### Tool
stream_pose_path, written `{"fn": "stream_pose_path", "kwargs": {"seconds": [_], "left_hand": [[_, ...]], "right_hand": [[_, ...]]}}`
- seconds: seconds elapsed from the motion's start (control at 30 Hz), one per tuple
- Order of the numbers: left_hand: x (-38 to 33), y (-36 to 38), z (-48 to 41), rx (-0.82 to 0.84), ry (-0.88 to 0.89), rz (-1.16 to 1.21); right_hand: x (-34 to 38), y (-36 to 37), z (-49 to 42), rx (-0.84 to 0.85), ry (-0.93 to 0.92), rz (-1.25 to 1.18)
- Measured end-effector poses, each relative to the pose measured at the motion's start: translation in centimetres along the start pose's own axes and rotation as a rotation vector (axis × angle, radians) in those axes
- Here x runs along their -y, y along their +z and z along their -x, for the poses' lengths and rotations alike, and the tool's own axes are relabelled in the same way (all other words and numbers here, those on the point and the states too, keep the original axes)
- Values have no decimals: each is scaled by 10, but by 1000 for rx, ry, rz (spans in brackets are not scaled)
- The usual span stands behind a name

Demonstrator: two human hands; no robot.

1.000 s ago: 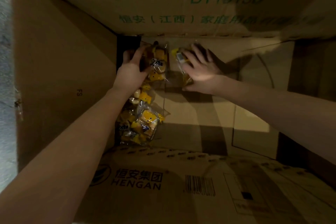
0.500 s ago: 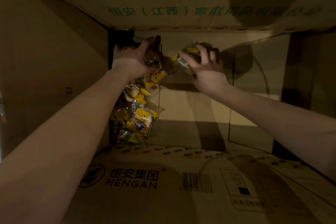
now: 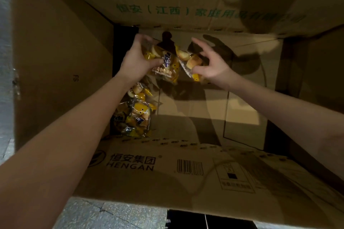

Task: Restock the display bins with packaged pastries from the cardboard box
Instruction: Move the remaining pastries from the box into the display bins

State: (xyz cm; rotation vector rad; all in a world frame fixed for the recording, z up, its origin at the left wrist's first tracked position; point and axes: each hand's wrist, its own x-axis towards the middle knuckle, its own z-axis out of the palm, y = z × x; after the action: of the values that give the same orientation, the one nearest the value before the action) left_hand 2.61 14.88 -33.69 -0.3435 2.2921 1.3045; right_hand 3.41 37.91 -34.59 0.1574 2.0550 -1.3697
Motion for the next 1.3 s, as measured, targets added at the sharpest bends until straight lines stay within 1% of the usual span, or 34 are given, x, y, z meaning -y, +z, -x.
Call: {"fn": "stream_pose_path", "kwargs": {"seconds": [0.13, 0.23, 0.33, 0.47, 0.53, 0.7, 0.83, 1.0, 1.13, 1.3], "left_hand": [[-26, -8, 28, -18, 38, 174], [-47, -17, 53, -29, 69, 227], [-74, -31, 80, -44, 123, 233], [-114, -63, 122, -76, 183, 223], [-132, -80, 145, -124, 200, 221], [-171, -123, 194, -213, 222, 220], [-199, -168, 227, -325, 254, 208], [-223, -212, 275, -498, 294, 264], [-226, -228, 317, -621, 284, 340], [-223, -241, 383, -774, 274, 372]], "right_hand": [[27, -8, 21, 48, -74, -14], [55, -12, 39, 62, -167, 78], [87, -16, 59, 59, -223, 184], [145, -23, 95, 119, -264, 375], [174, -23, 112, 149, -293, 446], [246, -23, 149, 182, -358, 529], [307, -23, 170, 162, -491, 469], [373, -22, 191, 171, -592, 325], [406, -11, 212, 196, -596, 222], [430, 5, 246, 314, -544, 48]]}}
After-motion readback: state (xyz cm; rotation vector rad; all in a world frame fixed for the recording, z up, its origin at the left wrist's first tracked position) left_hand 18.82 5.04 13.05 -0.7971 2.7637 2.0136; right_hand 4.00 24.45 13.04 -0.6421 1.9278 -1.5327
